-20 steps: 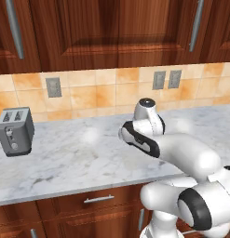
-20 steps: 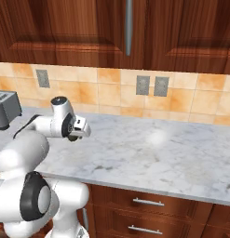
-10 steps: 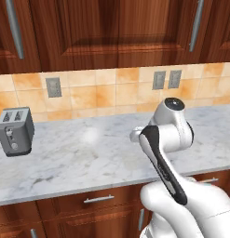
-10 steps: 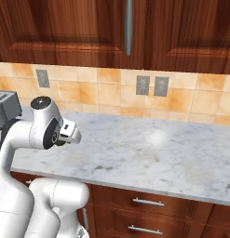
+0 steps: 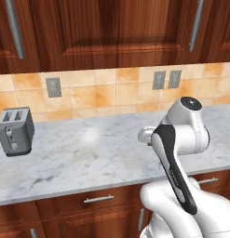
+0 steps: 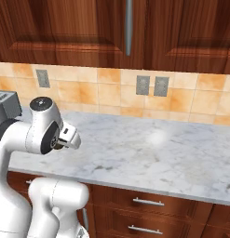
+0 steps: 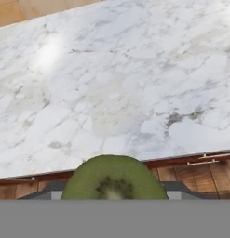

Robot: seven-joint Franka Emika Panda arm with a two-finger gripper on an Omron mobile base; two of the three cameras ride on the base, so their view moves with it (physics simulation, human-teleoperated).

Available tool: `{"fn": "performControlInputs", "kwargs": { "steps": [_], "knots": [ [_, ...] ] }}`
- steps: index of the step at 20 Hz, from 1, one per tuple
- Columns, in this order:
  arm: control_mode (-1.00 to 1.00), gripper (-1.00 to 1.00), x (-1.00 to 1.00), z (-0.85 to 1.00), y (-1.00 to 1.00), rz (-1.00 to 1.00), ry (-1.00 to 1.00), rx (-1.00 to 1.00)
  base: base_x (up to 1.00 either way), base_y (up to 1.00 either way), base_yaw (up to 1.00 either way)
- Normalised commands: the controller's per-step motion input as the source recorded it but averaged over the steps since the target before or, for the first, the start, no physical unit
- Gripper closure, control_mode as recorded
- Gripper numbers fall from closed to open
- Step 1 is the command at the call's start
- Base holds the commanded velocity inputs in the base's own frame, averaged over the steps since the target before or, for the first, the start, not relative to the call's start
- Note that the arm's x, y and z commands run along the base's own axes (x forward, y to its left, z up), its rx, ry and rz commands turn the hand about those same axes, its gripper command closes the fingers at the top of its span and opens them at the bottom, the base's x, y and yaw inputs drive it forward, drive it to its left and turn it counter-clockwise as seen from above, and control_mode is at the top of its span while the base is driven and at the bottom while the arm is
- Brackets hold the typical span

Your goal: Place the kiwi in the correct fridge rack based on whether it is a fruit or vegetable. Finally, close the fridge door.

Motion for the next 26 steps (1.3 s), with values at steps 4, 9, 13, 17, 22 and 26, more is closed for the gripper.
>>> {"fn": "performControlInputs", "kwargs": {
  "steps": [4, 9, 13, 17, 22, 26],
  "knots": [
    [1.0, 1.0, 0.0, 0.0, 0.0, 0.0, 0.0, 0.0, -0.46, 0.0, 0.0],
    [1.0, 1.0, 0.0, 0.0, 0.0, 0.0, 0.0, 0.0, -0.6, -0.04, -0.23],
    [1.0, 1.0, 0.0, 0.0, 0.0, 0.0, 0.0, 0.0, -0.21, 0.0, -0.91],
    [1.0, 1.0, 0.0, 0.0, 0.0, 0.0, 0.0, 0.0, 0.0, 0.02, -1.0],
    [1.0, 1.0, 0.0, 0.0, 0.0, 0.0, 0.0, 0.0, 0.0, 0.0, -0.98],
    [1.0, 1.0, 0.0, 0.0, 0.0, 0.0, 0.0, 0.0, 0.0, -0.1, -0.91]
  ]
}}
